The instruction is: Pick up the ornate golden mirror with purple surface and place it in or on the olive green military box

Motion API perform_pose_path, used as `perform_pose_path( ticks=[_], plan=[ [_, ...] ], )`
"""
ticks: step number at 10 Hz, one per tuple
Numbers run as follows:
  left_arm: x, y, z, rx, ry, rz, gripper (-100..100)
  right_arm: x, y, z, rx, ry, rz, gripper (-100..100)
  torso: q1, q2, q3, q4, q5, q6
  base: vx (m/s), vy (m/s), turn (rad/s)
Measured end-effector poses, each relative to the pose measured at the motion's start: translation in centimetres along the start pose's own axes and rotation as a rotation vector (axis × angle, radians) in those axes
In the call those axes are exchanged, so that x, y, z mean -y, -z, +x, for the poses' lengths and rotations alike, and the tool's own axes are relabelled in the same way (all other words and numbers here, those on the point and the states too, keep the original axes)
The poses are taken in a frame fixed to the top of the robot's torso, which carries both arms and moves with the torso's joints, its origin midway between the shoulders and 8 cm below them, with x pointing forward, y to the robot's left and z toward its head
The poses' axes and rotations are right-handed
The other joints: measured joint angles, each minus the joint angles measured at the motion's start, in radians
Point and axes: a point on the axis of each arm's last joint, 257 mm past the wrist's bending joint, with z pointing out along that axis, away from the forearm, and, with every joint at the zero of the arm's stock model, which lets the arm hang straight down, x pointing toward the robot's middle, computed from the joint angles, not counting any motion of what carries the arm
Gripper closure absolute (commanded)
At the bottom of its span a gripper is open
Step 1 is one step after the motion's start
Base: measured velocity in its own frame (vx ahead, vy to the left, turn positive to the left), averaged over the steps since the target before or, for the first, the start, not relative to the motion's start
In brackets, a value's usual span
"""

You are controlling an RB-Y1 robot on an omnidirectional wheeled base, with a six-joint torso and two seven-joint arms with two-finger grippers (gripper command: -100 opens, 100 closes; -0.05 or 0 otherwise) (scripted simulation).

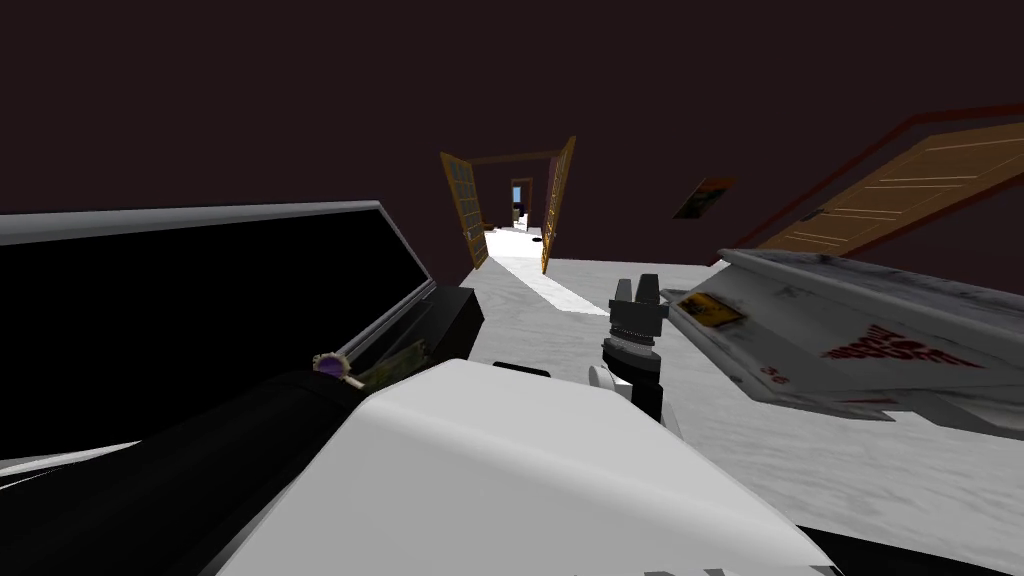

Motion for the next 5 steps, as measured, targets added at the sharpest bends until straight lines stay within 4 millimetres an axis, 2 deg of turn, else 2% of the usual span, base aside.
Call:
perform_pose_path(
  ticks=[1,2,5],
  plan=[
    [-1.7,0.5,-2.0,0.023,0.029,-0.026,-100,0.0,0.0,0.0,0.000,0.000,0.000,0,-0.008,0.003,0.002,0.001,-0.002,0.002,-0.094,-0.174,-0.413],
    [-3.6,1.2,-4.5,0.052,0.060,-0.047,-100,0.0,0.0,0.0,0.000,0.000,0.000,0,-0.011,0.005,0.003,0.001,-0.003,0.001,-0.040,-0.092,-0.240],
    [-5.8,1.2,-7.4,0.077,0.135,-0.060,-100,0.0,0.0,0.0,0.000,0.000,0.000,0,0.000,0.001,0.001,0.000,0.000,-0.001,0.007,0.004,-0.001]
  ],
)
